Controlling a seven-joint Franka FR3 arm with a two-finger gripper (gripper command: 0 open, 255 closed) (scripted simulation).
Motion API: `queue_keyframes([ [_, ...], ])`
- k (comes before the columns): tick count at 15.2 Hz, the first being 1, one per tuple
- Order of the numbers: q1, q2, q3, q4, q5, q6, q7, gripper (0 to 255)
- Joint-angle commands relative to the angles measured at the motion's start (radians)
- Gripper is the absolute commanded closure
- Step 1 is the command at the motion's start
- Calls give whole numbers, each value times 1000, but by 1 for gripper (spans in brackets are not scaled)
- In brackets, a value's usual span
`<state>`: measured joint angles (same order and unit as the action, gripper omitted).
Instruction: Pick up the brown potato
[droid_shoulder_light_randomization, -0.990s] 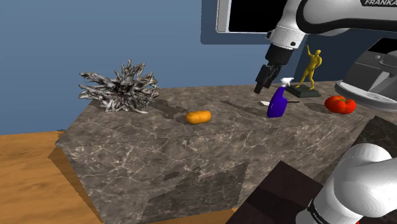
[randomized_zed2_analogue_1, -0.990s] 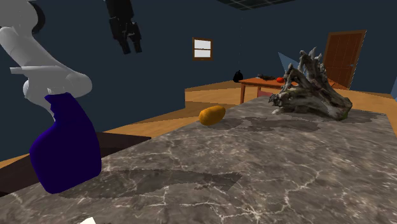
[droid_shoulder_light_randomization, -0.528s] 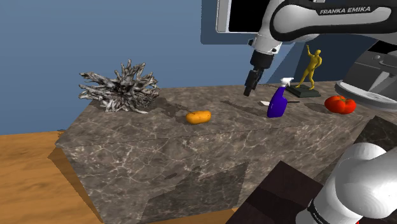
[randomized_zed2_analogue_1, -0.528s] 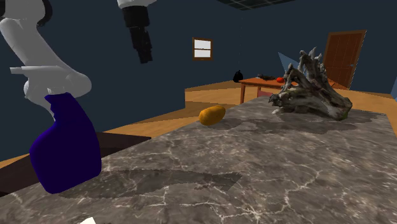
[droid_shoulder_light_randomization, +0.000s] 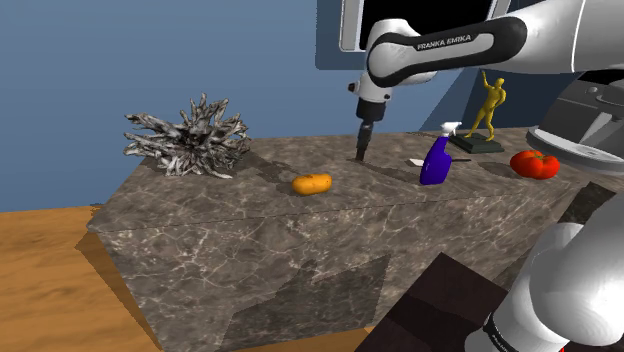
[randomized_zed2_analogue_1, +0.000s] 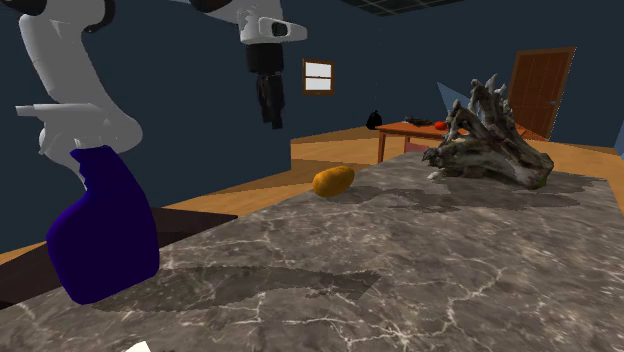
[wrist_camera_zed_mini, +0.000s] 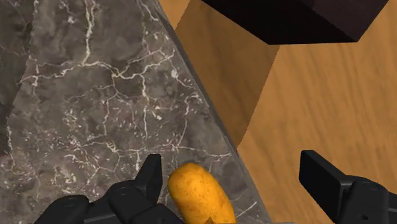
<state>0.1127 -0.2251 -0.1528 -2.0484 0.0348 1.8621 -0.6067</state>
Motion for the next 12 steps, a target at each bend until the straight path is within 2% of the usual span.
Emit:
queue_keyframes([
  [1,10,82,-6,45,2,17,-73,0],
  [12,46,504,36,367,-7,29,-367,0],
])
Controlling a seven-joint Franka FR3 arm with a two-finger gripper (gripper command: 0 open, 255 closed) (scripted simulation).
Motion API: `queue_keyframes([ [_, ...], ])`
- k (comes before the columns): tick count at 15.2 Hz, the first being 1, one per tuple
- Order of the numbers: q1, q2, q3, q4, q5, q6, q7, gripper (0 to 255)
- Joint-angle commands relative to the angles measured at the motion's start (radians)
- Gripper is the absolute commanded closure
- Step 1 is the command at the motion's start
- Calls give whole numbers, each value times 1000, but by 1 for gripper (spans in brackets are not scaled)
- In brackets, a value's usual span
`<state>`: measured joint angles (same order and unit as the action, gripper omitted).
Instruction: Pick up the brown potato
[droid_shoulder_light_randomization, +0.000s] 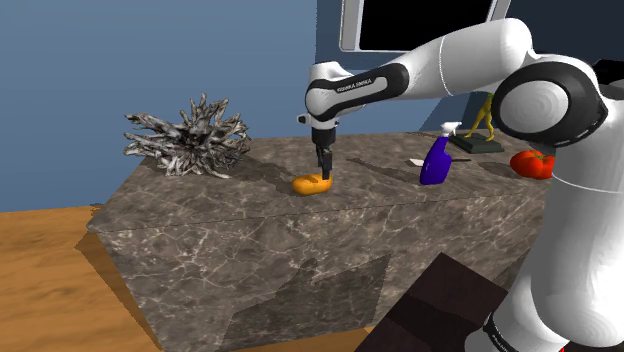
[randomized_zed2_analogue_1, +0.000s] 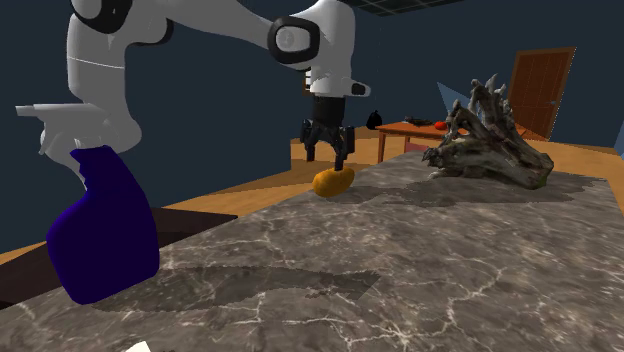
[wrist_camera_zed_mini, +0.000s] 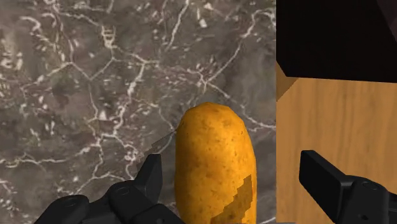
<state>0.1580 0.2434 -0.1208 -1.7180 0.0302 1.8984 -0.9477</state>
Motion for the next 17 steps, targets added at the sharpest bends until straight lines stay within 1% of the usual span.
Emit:
queue_keyframes([
  [1,0,39,5,27,-2,5,-26,0],
  [7,0,62,6,-23,1,78,-28,0],
  [9,0,64,6,-27,1,84,-28,0],
  [10,0,66,7,-26,1,84,-27,255],
  [17,0,64,7,-27,1,84,-26,255],
])
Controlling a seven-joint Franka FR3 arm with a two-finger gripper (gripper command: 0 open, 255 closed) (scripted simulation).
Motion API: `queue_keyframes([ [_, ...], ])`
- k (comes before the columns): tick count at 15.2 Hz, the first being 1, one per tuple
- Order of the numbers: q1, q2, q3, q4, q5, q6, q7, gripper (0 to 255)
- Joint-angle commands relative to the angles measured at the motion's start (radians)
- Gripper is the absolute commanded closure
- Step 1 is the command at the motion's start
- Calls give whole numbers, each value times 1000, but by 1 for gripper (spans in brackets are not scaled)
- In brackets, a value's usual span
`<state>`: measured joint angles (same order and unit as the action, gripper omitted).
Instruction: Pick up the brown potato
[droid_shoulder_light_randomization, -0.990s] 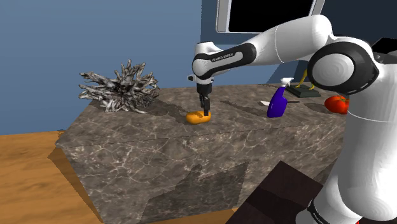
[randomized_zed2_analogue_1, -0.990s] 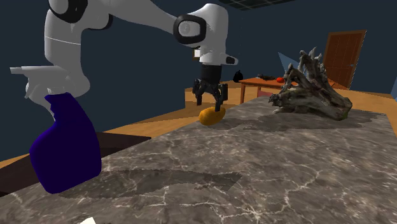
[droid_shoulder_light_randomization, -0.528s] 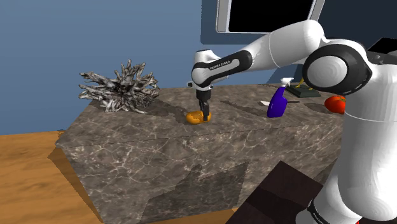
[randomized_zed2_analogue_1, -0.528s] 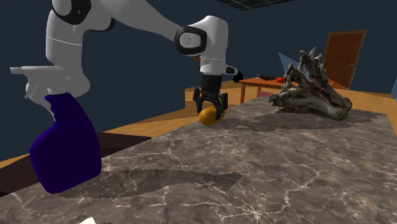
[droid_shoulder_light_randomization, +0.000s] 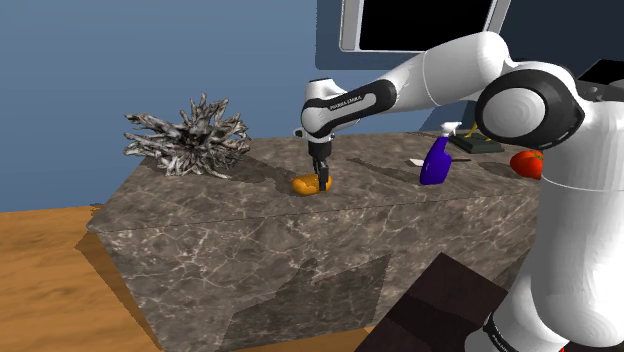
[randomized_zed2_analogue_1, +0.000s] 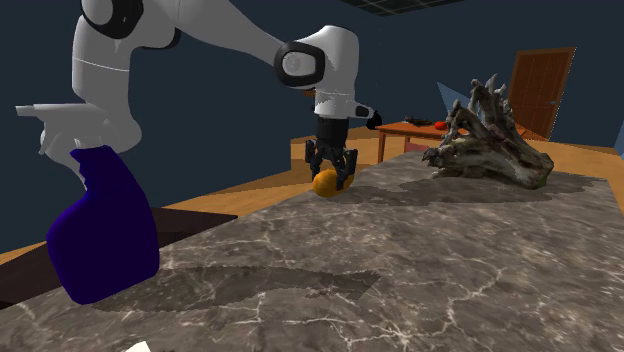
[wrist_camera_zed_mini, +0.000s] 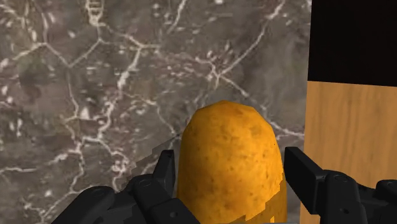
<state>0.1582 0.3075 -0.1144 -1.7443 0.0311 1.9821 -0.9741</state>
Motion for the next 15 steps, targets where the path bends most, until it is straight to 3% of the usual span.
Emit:
queue_keyframes([
  [1,0,0,0,0,0,0,0,255],
  [15,0,-42,-2,117,-6,-159,2,255],
])
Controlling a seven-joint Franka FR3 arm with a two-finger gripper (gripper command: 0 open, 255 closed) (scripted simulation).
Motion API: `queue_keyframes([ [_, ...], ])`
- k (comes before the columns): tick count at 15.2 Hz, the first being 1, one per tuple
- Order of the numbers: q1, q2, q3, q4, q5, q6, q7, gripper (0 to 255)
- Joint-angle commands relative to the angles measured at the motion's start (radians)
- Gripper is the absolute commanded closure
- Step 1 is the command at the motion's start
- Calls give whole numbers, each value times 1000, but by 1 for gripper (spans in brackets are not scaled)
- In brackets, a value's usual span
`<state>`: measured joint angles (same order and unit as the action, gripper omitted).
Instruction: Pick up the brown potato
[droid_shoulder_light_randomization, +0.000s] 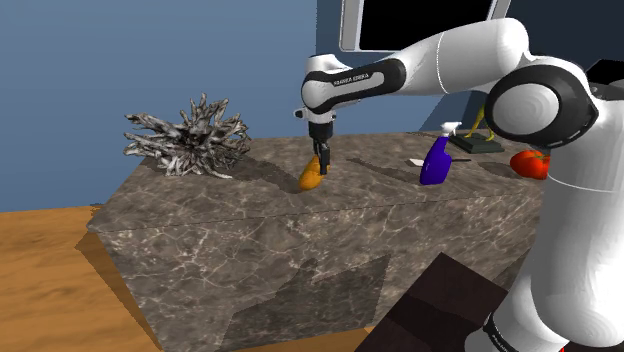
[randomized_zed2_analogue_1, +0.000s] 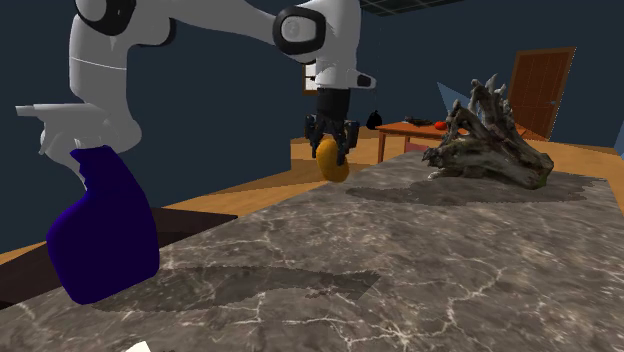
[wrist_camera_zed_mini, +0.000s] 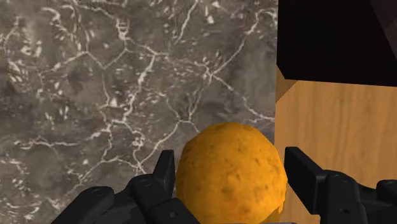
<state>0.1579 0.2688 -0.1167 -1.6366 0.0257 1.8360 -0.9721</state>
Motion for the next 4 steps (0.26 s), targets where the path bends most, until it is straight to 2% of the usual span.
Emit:
queue_keyframes([
  [1,0,-5,0,20,-1,-26,0,255],
  [4,0,-7,0,33,-1,-40,0,255],
])
